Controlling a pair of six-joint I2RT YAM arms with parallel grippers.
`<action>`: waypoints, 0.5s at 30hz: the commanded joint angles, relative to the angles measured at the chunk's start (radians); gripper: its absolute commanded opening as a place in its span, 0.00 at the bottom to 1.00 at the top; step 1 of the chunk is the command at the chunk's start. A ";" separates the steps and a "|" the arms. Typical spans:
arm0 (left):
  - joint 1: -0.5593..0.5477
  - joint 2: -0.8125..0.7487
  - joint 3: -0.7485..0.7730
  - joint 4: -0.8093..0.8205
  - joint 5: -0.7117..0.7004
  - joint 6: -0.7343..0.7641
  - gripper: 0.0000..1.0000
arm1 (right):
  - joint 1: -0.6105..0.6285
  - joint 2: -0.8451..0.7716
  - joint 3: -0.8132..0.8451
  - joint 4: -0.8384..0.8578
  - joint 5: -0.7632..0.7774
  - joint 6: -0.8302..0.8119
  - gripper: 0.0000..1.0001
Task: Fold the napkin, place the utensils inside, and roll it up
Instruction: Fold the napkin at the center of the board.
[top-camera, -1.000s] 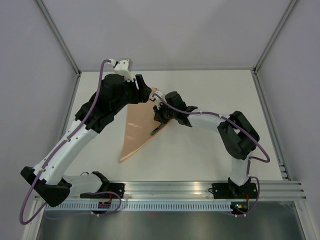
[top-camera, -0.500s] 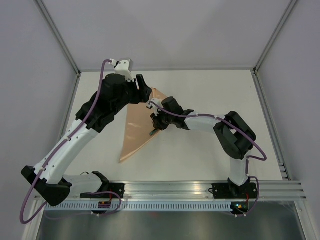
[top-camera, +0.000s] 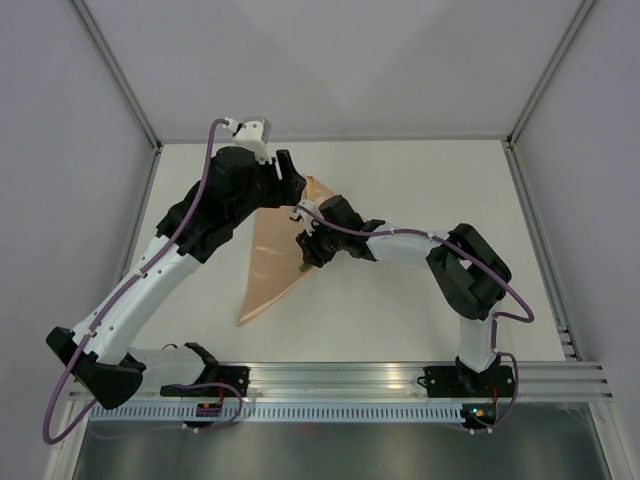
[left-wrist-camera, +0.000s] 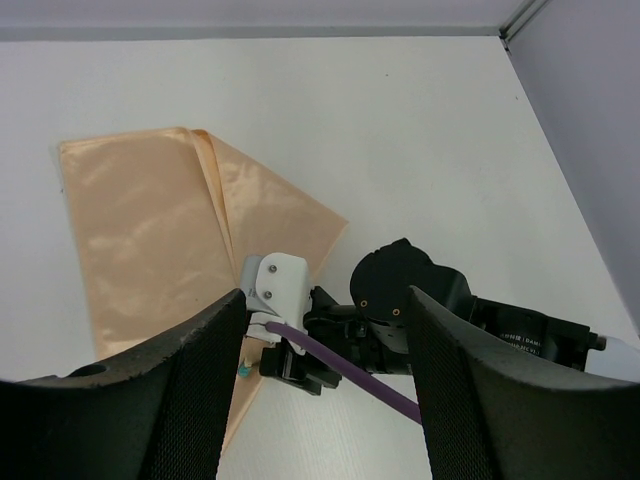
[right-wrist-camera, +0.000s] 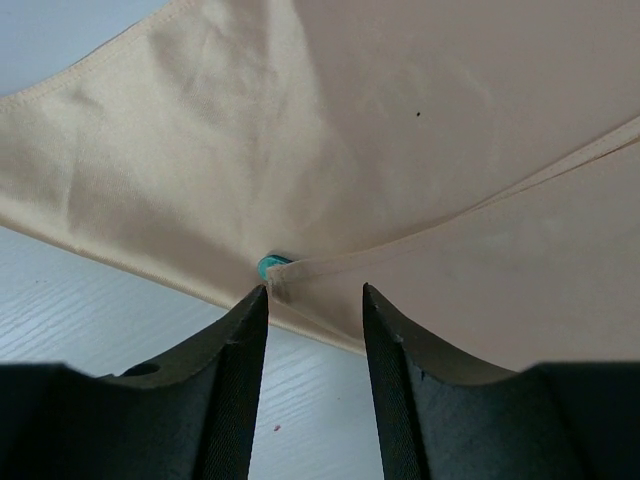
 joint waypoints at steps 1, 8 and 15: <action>0.002 0.002 0.010 -0.006 0.007 -0.007 0.70 | 0.020 0.007 0.045 -0.006 -0.022 0.004 0.49; 0.004 0.016 0.058 -0.023 -0.005 0.005 0.70 | 0.049 0.004 0.075 -0.028 -0.015 0.001 0.50; 0.016 0.014 0.176 -0.095 -0.085 0.022 0.71 | 0.147 -0.025 0.072 -0.017 0.041 -0.051 0.53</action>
